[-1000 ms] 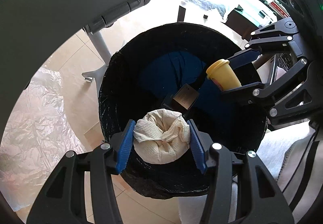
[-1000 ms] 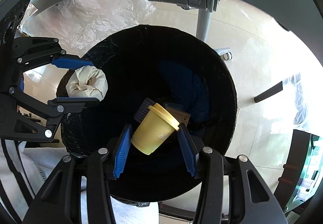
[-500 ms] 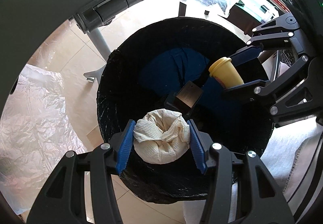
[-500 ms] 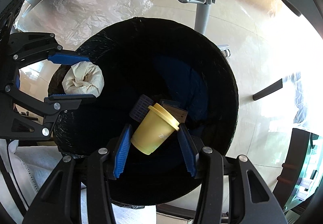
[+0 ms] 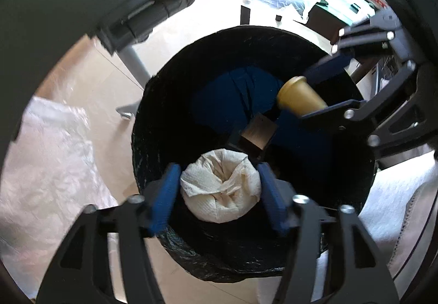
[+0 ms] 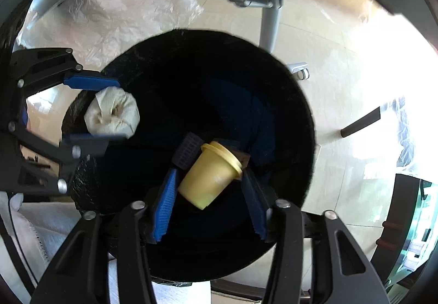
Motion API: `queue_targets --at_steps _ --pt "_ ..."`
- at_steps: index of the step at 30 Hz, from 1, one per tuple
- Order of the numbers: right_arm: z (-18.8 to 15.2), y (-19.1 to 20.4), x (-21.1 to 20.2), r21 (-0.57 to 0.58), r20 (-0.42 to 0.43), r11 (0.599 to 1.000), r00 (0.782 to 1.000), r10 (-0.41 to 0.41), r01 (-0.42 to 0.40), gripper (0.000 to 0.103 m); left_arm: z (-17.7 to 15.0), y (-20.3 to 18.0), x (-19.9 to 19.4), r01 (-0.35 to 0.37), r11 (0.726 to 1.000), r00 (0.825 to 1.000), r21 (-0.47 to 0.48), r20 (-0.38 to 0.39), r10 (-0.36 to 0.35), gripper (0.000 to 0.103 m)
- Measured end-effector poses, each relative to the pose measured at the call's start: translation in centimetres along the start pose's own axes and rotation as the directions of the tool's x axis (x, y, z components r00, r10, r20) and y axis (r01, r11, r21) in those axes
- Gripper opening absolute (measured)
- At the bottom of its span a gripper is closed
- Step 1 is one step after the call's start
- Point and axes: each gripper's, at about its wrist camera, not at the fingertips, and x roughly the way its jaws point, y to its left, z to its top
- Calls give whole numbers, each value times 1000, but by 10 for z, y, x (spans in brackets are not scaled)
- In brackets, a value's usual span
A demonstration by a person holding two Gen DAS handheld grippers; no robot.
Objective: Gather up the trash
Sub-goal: 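Open both tools to drop the cloth and cup into the bin, then grasp the naproxen medicine box with left tool while right tool grasps the purple brush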
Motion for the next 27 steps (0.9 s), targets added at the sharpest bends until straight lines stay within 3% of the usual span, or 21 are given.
queue_targets --at_steps 6,10,11,12,14,15,17,20,21,25,27 --pt "-10 -11 -28 27 37 1000 999 -6 5 69 -5 5 -18 -12 999 999 -36 30 13 67" --pt "-17 -17 -78 58 124 998 992 -10 3 70 -7 16 -71 10 995 992 -102 128 3 68" --pt "-19 -18 -91 63 147 998 989 -11 2 74 -7 17 -87 13 994 987 -110 161 5 74" --pt "-19 -18 -107 67 179 998 984 -12 0 75 -7 19 -104 14 993 979 -116 202 10 78" --pt "-12 -18 -144 66 267 998 964 -19 1 81 -3 25 -145 3 993 950 -122 311 35 97" --pt "-7 -17 -155 65 297 998 955 -27 8 86 0 28 -160 -7 992 934 -125 355 51 100" --pt "6 -17 -181 65 382 997 922 -61 40 96 9 38 -184 -51 989 896 -136 431 106 102" --pt "36 -20 -202 81 499 992 858 -121 92 99 31 59 -190 -144 973 861 -182 462 214 102" --pt "46 -21 -202 84 515 992 848 -125 96 99 37 66 -187 -163 967 856 -198 459 238 102" --pt "93 -23 -179 120 477 988 868 -142 95 99 59 90 -161 -231 948 860 -219 411 304 102" --pt "107 -25 -164 159 454 986 883 -118 50 99 62 104 -151 -215 952 871 -217 399 288 102"
